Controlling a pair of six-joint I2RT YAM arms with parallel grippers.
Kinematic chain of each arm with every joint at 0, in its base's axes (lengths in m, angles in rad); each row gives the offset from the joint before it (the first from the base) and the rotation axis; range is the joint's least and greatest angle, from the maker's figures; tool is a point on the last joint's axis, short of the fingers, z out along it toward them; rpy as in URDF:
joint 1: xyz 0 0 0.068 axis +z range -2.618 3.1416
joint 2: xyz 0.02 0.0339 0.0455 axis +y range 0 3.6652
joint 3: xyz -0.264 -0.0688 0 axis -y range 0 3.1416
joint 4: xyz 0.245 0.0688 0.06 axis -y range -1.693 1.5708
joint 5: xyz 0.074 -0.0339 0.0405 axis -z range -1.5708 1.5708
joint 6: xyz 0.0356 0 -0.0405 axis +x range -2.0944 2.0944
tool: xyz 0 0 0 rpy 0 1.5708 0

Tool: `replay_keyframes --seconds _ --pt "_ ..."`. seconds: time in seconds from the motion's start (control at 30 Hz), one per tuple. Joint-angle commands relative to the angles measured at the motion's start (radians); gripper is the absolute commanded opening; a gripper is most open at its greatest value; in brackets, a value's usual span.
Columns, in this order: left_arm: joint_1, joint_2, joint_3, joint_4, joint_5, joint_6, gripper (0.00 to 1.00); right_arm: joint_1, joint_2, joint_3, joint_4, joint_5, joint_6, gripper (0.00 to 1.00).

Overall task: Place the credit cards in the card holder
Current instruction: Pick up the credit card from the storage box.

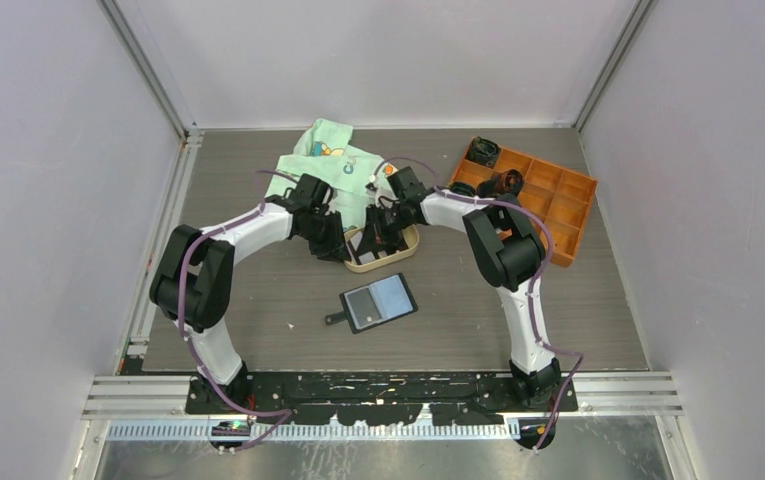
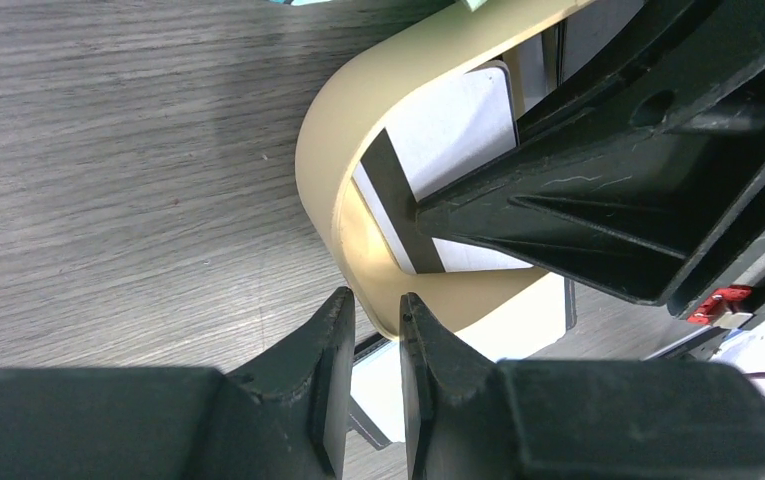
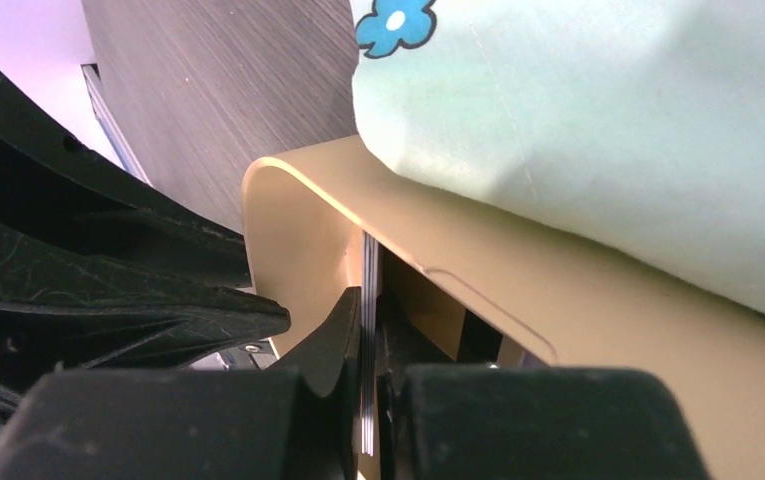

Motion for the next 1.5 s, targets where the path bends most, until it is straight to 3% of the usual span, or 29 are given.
replay_keyframes --seconds 0.0,0.27,0.67,1.47 --pt "0.006 -0.059 0.044 0.014 -0.003 0.022 0.24 -0.002 -0.031 0.041 -0.018 -0.028 -0.032 0.04" --pt "0.032 -0.100 0.043 0.018 0.001 0.035 0.26 -0.063 -0.103 0.009 0.019 -0.105 -0.013 0.02" --pt "0.043 -0.092 0.049 0.018 0.042 0.040 0.28 -0.084 -0.078 -0.010 0.035 -0.126 0.017 0.21" --pt "0.044 -0.083 0.055 0.013 0.057 0.045 0.29 -0.111 -0.089 -0.017 0.031 -0.126 0.040 0.23"
